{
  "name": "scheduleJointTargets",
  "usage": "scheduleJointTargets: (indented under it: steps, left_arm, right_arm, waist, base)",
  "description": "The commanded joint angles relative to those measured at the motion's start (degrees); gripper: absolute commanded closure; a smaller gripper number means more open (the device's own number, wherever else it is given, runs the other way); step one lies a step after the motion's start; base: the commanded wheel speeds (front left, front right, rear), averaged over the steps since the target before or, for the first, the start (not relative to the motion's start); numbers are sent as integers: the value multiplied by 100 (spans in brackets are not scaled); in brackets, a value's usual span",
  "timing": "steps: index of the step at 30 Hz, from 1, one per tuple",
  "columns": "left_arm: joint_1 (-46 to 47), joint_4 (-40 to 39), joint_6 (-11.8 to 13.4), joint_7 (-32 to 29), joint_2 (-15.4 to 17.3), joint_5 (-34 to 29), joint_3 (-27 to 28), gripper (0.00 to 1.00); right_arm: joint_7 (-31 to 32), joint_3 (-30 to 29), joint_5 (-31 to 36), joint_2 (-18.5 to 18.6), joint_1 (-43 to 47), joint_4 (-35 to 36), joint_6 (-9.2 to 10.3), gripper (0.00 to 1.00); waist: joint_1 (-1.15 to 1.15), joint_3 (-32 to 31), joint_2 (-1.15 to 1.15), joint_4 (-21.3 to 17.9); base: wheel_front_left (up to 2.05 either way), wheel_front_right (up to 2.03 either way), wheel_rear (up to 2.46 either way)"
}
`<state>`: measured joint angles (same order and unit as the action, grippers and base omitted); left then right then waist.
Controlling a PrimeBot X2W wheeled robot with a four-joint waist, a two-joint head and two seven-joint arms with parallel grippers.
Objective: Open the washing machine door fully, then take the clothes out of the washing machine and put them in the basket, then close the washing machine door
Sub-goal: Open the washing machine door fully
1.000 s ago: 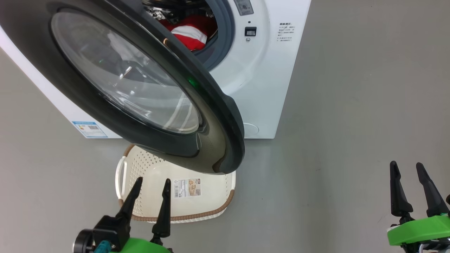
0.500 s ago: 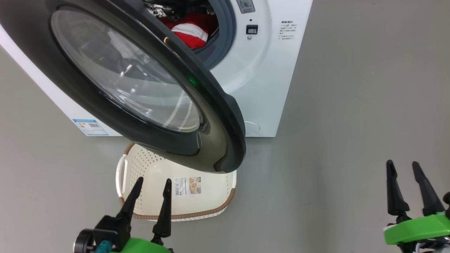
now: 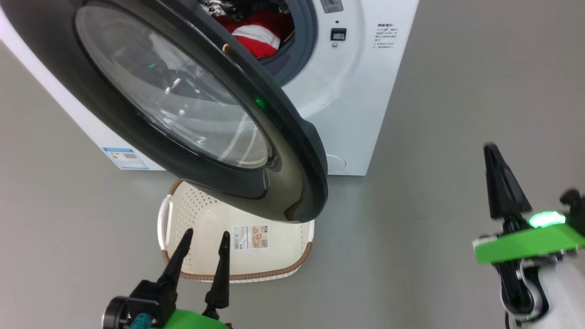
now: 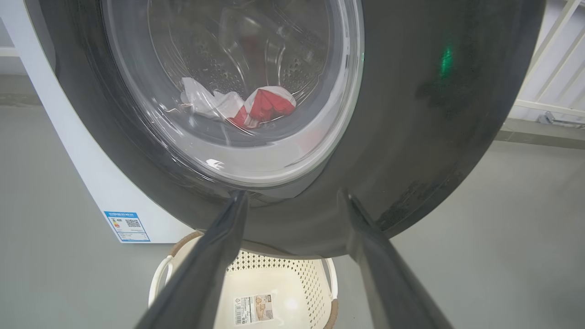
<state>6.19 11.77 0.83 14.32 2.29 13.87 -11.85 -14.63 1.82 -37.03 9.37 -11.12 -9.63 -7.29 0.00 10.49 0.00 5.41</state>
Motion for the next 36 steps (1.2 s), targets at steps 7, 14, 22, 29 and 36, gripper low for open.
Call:
scheduleJointTargets:
  steps: [7, 14, 22, 29, 36]
  left_arm:
    - [84, -211, 66, 68, 59, 77, 2, 0]
    - [91, -324, 131, 68, 59, 175, -178, 0]
    - [119, -397, 165, 68, 59, 273, -373, 0]
    - [208, -450, 217, 68, 59, 373, -541, 0]
    - [255, -506, 282, 68, 59, 492, -694, 0]
  right_arm:
    - [-37, 852, -875, 466, -904, 174, -20, 100]
    - [-37, 2086, -2041, 1075, -1640, 14, -20, 100]
    - [208, 3543, -3795, 1777, -2383, 131, -20, 100]
    - [1088, 4045, -5090, 2119, -2733, 400, -20, 100]
    - [2150, 4071, -5759, 2221, -2734, 524, -20, 100]
  waist:
    - [0, 96, 0, 201]
    - [0, 201, 0, 445]
    - [0, 396, 0, 706]
    - [0, 571, 0, 901]
    - [0, 612, 0, 1099]
  base:
    - [0, 0, 0]
    - [0, 0, 0]
    - [0, 0, 0]
    - [0, 0, 0]
    - [0, 0, 0]
